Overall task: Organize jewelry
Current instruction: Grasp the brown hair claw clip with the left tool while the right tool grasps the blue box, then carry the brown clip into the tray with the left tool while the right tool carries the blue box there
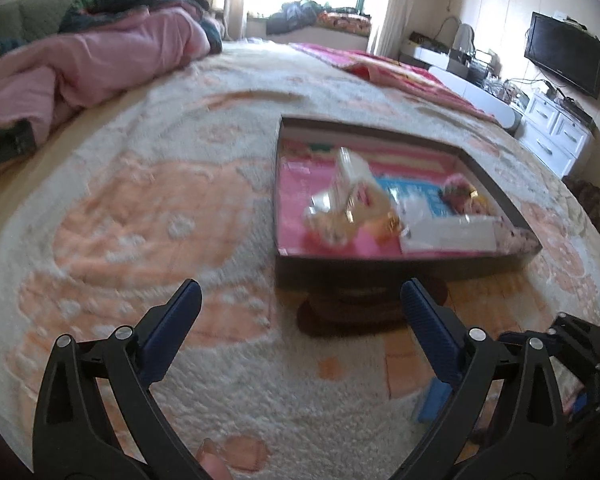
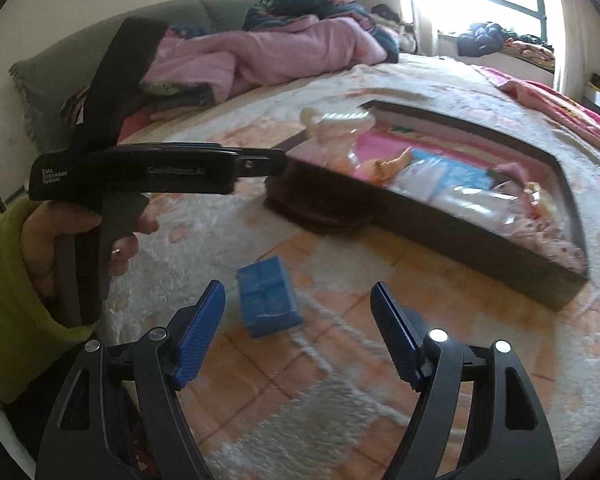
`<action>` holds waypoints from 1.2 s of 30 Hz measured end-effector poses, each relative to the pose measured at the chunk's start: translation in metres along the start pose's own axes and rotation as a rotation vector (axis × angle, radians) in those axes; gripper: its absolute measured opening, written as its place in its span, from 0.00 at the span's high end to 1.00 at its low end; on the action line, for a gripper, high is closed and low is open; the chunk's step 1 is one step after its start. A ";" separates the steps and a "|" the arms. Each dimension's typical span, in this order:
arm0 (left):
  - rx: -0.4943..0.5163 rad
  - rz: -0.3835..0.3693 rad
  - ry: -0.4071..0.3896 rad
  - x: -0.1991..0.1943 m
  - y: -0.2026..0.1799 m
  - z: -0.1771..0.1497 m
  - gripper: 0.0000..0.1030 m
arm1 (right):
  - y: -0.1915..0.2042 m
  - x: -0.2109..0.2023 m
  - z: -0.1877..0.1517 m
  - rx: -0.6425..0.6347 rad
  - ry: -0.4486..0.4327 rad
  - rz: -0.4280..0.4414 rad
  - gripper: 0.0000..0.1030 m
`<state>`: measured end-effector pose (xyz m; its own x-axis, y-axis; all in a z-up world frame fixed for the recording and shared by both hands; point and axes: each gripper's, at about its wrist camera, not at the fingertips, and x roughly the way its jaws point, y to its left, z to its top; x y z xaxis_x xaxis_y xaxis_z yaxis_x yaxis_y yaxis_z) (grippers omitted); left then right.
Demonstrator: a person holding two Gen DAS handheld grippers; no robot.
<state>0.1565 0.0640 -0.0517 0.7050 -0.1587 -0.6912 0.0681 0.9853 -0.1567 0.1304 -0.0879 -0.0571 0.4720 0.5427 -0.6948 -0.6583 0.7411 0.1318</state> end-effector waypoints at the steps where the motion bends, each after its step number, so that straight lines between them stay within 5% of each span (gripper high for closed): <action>1: -0.008 -0.012 0.012 0.002 0.001 -0.002 0.11 | 0.002 0.003 0.000 -0.003 0.006 0.004 0.29; 3: -0.026 -0.038 0.048 0.009 0.001 -0.006 0.12 | 0.006 0.009 -0.001 -0.012 0.016 0.009 0.29; 7: -0.099 -0.101 0.107 0.024 0.010 -0.013 0.33 | 0.012 0.019 -0.002 -0.035 0.025 0.004 0.30; 11: -0.140 -0.142 0.109 0.027 0.014 -0.013 0.36 | 0.013 0.023 -0.003 -0.037 0.018 -0.012 0.35; 18: -0.169 -0.147 0.094 0.031 0.006 -0.008 0.69 | 0.009 0.022 -0.003 -0.042 0.002 -0.019 0.69; 36: -0.095 -0.141 0.014 0.005 -0.016 0.002 0.80 | -0.001 -0.010 -0.008 -0.024 -0.050 -0.044 0.70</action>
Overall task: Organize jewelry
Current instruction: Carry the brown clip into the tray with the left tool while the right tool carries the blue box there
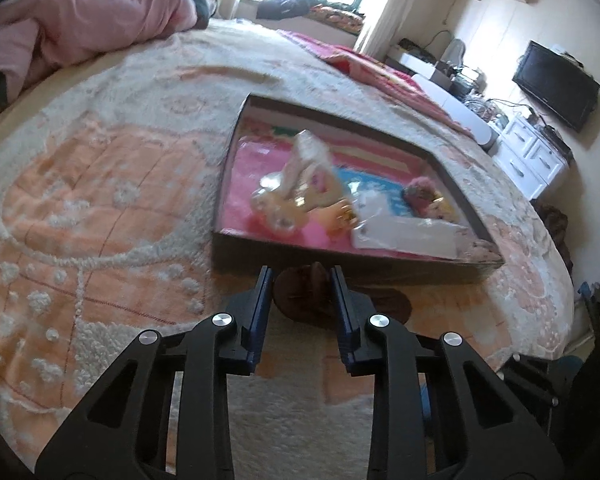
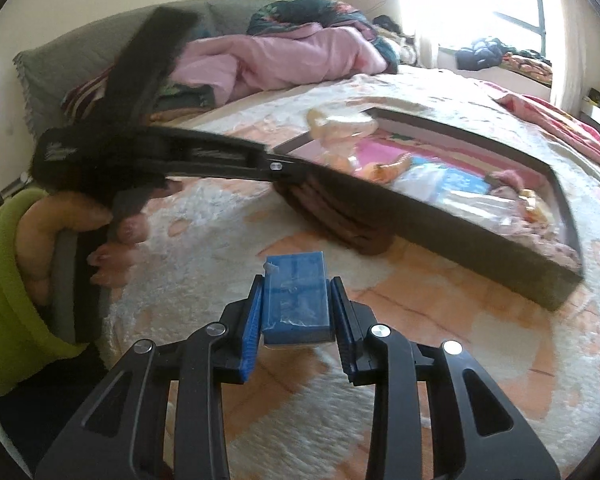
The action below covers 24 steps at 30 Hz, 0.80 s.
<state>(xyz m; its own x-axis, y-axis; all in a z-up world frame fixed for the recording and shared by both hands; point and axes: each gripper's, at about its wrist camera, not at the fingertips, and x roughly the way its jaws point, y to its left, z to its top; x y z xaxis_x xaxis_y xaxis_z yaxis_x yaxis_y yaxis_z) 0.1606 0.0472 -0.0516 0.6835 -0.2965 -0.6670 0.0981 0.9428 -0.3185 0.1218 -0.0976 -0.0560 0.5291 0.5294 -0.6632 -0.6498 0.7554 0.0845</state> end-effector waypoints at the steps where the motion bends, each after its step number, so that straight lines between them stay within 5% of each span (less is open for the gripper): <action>1: 0.017 0.001 -0.012 -0.003 -0.005 0.001 0.80 | -0.004 -0.003 0.000 0.009 -0.006 -0.008 0.70; 15: 0.128 -0.004 -0.096 -0.023 -0.049 0.019 0.80 | -0.071 -0.058 0.007 0.161 -0.116 -0.130 0.70; 24: 0.148 0.006 -0.113 -0.002 -0.072 0.042 0.80 | -0.116 -0.066 0.019 0.224 -0.159 -0.203 0.70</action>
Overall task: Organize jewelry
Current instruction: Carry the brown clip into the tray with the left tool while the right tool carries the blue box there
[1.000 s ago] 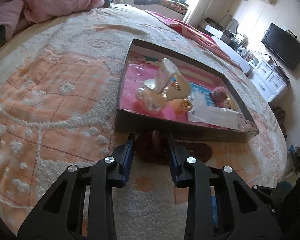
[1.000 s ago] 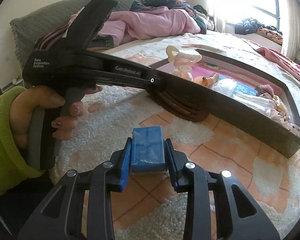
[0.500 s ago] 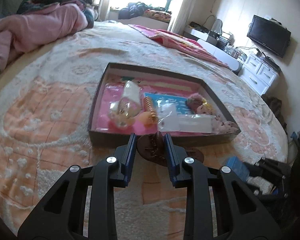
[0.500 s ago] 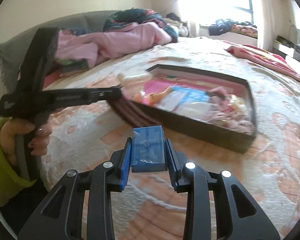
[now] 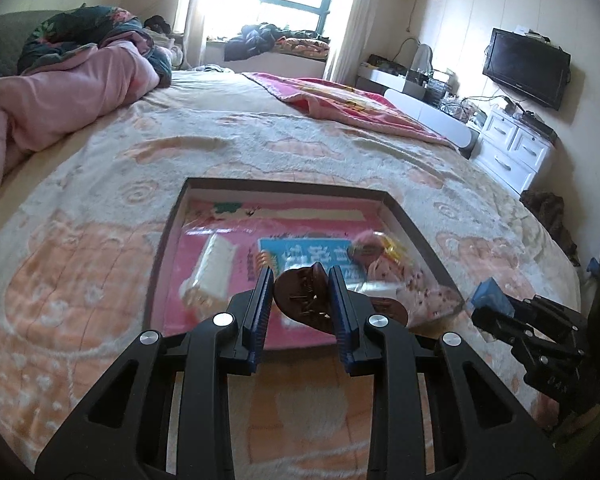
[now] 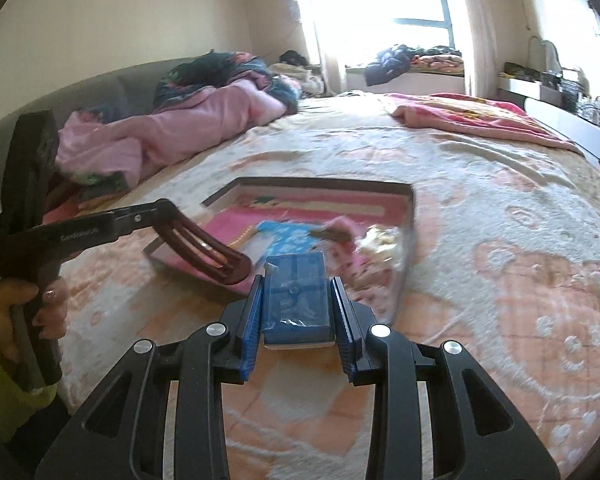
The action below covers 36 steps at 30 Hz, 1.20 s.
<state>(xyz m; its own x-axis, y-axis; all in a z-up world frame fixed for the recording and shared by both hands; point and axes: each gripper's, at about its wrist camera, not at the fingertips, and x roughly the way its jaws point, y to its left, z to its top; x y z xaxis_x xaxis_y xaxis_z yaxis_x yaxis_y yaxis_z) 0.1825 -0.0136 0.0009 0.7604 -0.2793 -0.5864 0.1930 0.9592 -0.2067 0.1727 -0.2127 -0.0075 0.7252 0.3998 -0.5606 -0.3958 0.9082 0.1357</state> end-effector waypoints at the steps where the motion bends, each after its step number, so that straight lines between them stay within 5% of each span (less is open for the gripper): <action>1: 0.001 0.000 0.000 0.005 -0.003 0.003 0.80 | -0.002 0.002 0.001 0.005 0.000 -0.005 0.70; 15: -0.042 0.005 0.038 0.053 -0.010 0.010 0.80 | -0.033 0.031 0.017 0.020 0.011 -0.063 0.70; 36: -0.065 0.041 0.050 0.067 0.002 0.003 0.80 | -0.033 0.078 0.011 0.007 0.102 -0.055 0.70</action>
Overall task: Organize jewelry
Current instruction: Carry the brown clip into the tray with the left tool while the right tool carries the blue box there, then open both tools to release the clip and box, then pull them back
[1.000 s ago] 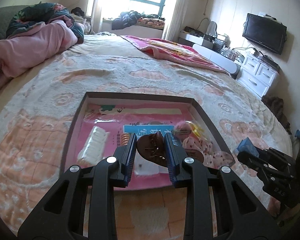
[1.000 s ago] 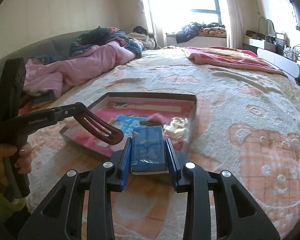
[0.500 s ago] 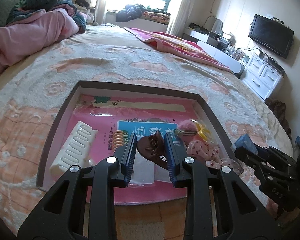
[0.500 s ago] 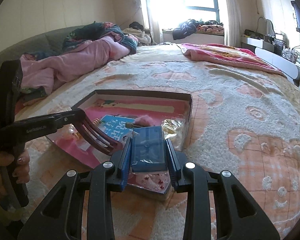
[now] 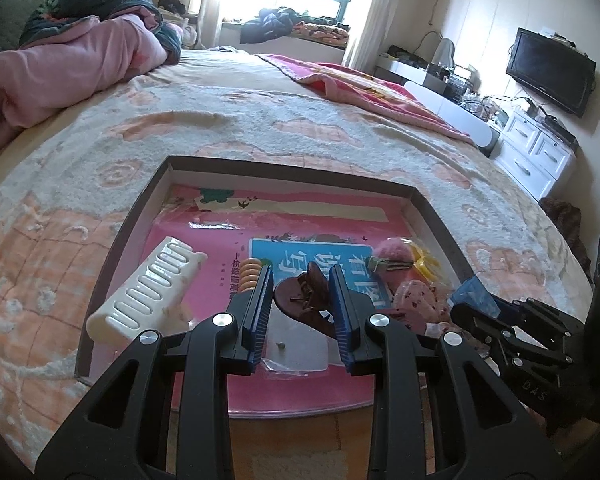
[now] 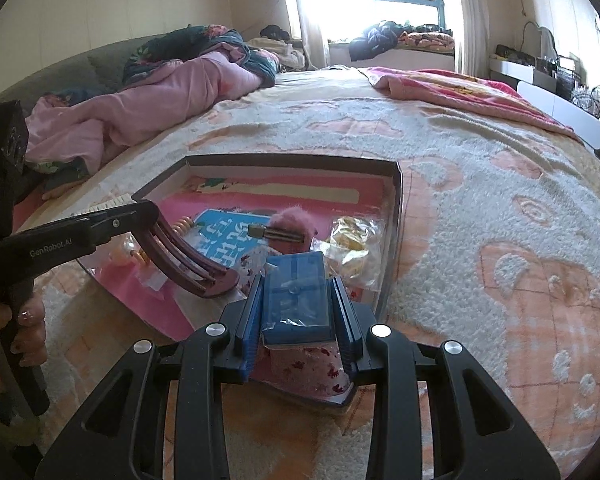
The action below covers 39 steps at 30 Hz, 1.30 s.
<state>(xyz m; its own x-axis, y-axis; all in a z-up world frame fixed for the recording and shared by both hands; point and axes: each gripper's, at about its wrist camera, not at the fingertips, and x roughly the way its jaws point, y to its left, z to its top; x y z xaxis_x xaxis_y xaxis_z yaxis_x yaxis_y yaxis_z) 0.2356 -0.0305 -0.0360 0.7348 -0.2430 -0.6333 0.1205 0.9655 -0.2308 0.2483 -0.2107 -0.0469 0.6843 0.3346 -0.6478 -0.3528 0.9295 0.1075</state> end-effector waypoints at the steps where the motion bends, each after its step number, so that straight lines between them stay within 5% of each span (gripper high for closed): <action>1: 0.000 0.001 0.002 0.000 0.000 -0.001 0.80 | -0.001 0.001 -0.001 0.004 0.005 0.002 0.69; 6: 0.002 0.001 0.006 0.001 0.003 -0.003 0.80 | -0.001 0.002 -0.004 0.012 0.019 0.007 0.69; 14: 0.009 0.001 0.002 -0.001 0.001 -0.004 0.79 | 0.006 -0.011 -0.010 -0.009 0.003 0.012 0.45; 20: 0.014 -0.005 -0.011 -0.009 0.000 -0.002 0.64 | 0.009 -0.029 -0.014 -0.017 -0.032 -0.001 0.25; 39: 0.061 -0.047 -0.073 -0.061 -0.019 -0.006 0.34 | 0.003 -0.081 -0.022 0.044 -0.118 -0.060 0.10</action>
<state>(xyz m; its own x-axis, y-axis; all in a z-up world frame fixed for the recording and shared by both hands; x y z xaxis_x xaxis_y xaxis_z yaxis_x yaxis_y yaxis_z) 0.1849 -0.0344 0.0023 0.7736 -0.2831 -0.5669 0.1946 0.9576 -0.2126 0.1779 -0.2387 -0.0104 0.7749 0.2913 -0.5610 -0.2820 0.9536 0.1056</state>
